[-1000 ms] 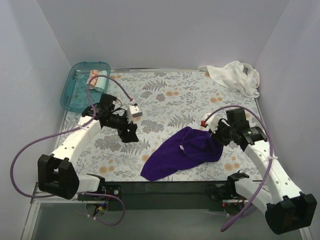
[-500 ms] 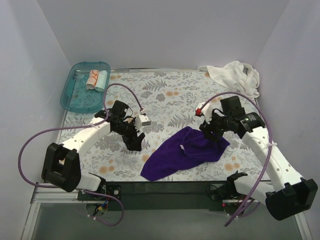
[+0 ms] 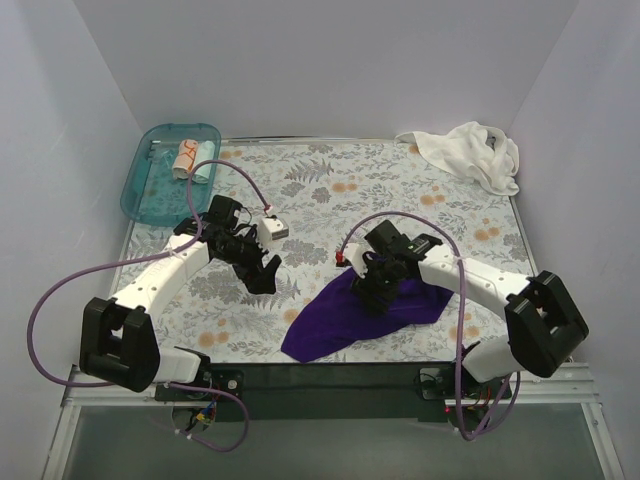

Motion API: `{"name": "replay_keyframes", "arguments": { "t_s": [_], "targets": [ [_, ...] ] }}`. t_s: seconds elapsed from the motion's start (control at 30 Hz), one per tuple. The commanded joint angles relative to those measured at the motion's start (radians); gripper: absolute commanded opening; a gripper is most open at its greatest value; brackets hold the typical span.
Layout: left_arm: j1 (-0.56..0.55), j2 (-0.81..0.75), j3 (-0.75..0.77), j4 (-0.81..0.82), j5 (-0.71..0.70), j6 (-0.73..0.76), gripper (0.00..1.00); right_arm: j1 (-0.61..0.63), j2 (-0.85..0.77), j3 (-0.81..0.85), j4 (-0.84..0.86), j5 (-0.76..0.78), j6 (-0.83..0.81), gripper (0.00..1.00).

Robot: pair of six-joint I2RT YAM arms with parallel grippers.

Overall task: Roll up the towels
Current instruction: Move the towel to the center of the board, then flatten the towel

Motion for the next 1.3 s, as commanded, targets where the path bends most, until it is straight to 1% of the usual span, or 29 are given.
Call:
{"name": "replay_keyframes", "arguments": {
  "t_s": [0.0, 0.07, 0.13, 0.17, 0.2, 0.23, 0.33, 0.37, 0.4, 0.43, 0.5, 0.53, 0.57, 0.63, 0.7, 0.77, 0.93, 1.03, 1.1, 1.17, 1.2, 1.27],
  "targets": [
    [0.002, -0.039, 0.017, -0.004, -0.030, 0.010, 0.76, 0.005, 0.053, 0.002, 0.106, 0.053, 0.098, 0.54],
    [0.002, -0.045, 0.016, 0.004, -0.026, 0.009, 0.77, 0.007, 0.083, 0.011, 0.108, 0.045, 0.110, 0.51],
    [0.002, -0.045, 0.011, 0.007, -0.030, 0.009, 0.76, 0.005, 0.093, 0.013, 0.114, 0.068, 0.118, 0.37],
    [0.003, -0.047, 0.008, 0.010, -0.031, 0.012, 0.76, 0.005, 0.098, 0.013, 0.115, 0.085, 0.118, 0.29],
    [0.002, -0.050, 0.000, 0.013, -0.031, 0.013, 0.75, 0.002, 0.097, 0.015, 0.115, 0.116, 0.115, 0.11],
    [0.002, -0.048, -0.001, 0.015, -0.030, 0.022, 0.74, -0.002, 0.083, 0.024, 0.106, 0.125, 0.114, 0.02],
    [-0.003, -0.039, 0.002, 0.003, -0.011, 0.045, 0.71, -0.062, 0.035, 0.059, 0.077, 0.111, 0.079, 0.01],
    [-0.023, -0.028, 0.003, -0.002, -0.005, 0.061, 0.70, -0.117, -0.003, 0.091, 0.053, 0.102, 0.062, 0.01],
    [-0.023, -0.025, 0.003, -0.002, -0.005, 0.067, 0.70, -0.118, -0.023, 0.102, 0.045, 0.096, 0.043, 0.01],
    [-0.052, -0.019, 0.002, 0.004, -0.010, 0.070, 0.70, -0.193, -0.043, 0.113, 0.040, 0.088, 0.022, 0.01],
    [-0.090, -0.001, -0.006, 0.022, -0.040, 0.070, 0.70, -0.278, -0.083, 0.143, 0.008, 0.070, -0.046, 0.01],
    [-0.133, 0.011, -0.009, 0.039, -0.058, 0.070, 0.70, -0.347, -0.089, 0.151, -0.004, 0.065, -0.067, 0.01],
    [-0.153, 0.022, -0.013, 0.048, -0.077, 0.068, 0.70, -0.375, -0.097, 0.156, -0.017, 0.065, -0.110, 0.01],
    [-0.214, 0.060, -0.021, 0.081, -0.135, 0.067, 0.71, -0.442, -0.101, 0.165, -0.044, 0.062, -0.135, 0.01],
    [-0.248, 0.093, -0.041, 0.110, -0.167, 0.056, 0.72, -0.490, -0.109, 0.166, -0.055, 0.062, -0.164, 0.01],
    [-0.308, 0.119, -0.052, 0.139, -0.206, 0.055, 0.72, -0.515, -0.109, 0.172, -0.057, 0.073, -0.178, 0.01],
    [-0.461, 0.205, -0.076, 0.193, -0.266, 0.016, 0.70, -0.624, -0.100, 0.206, -0.067, 0.104, -0.228, 0.01],
    [-0.521, 0.232, -0.089, 0.257, -0.318, -0.019, 0.67, -0.665, -0.094, 0.238, -0.089, 0.099, -0.244, 0.01],
    [-0.532, 0.255, -0.081, 0.288, -0.344, -0.036, 0.63, -0.680, -0.086, 0.255, -0.104, 0.098, -0.248, 0.01],
    [-0.551, 0.300, -0.064, 0.308, -0.368, -0.042, 0.58, -0.690, -0.081, 0.258, -0.110, 0.096, -0.256, 0.01],
    [-0.560, 0.317, -0.060, 0.311, -0.379, -0.040, 0.52, -0.697, -0.080, 0.263, -0.112, 0.102, -0.259, 0.01],
    [-0.574, 0.350, -0.053, 0.311, -0.401, -0.030, 0.47, -0.707, -0.074, 0.269, -0.118, 0.104, -0.271, 0.01]
  ]
}}
